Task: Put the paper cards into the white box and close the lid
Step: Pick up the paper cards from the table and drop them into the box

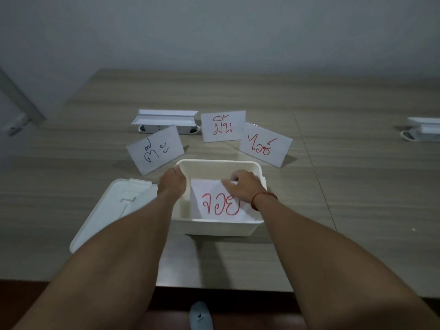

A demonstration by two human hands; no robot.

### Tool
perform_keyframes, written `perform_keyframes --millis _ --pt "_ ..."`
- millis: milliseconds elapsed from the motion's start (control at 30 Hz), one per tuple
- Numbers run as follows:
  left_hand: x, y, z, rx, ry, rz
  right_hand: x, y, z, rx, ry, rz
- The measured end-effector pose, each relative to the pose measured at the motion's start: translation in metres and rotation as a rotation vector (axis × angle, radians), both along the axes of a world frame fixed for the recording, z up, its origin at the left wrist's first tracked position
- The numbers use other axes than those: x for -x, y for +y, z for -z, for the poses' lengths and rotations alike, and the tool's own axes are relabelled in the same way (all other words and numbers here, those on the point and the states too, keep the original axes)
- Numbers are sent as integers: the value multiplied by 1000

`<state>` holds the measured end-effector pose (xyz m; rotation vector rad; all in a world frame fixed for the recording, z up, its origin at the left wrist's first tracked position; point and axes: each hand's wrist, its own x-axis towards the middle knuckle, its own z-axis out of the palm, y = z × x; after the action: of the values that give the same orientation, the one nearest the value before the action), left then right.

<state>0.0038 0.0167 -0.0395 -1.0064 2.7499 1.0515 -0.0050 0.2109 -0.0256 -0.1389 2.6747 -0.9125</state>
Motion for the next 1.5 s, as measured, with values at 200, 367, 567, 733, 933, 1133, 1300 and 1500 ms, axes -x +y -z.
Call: perform_keyframes --millis 200,367,567,733,933,1133,1300,1500 --pt "2 1 -3 -22 -1 -8 -2 -7 -6 -43 -207 -136" --pt "9 -5 -3 -88 -25 -109 18 -11 -26 -104 41 -72" --pt "33 -38 -18 10 33 -146 50 -31 -33 -277 226 -101" --pt "68 -71 -21 158 85 -35 74 -49 -19 -435 75 -171" --pt "109 -105 -2 435 83 164 99 -58 -13 -485 -152 -224" --pt "116 -106 19 544 32 150 106 -62 -8 -521 -167 -239" --pt "111 -97 19 530 76 185 100 -60 -6 -520 -95 -213" --pt "99 -77 -23 693 236 273 80 -39 -7 -462 80 -155"
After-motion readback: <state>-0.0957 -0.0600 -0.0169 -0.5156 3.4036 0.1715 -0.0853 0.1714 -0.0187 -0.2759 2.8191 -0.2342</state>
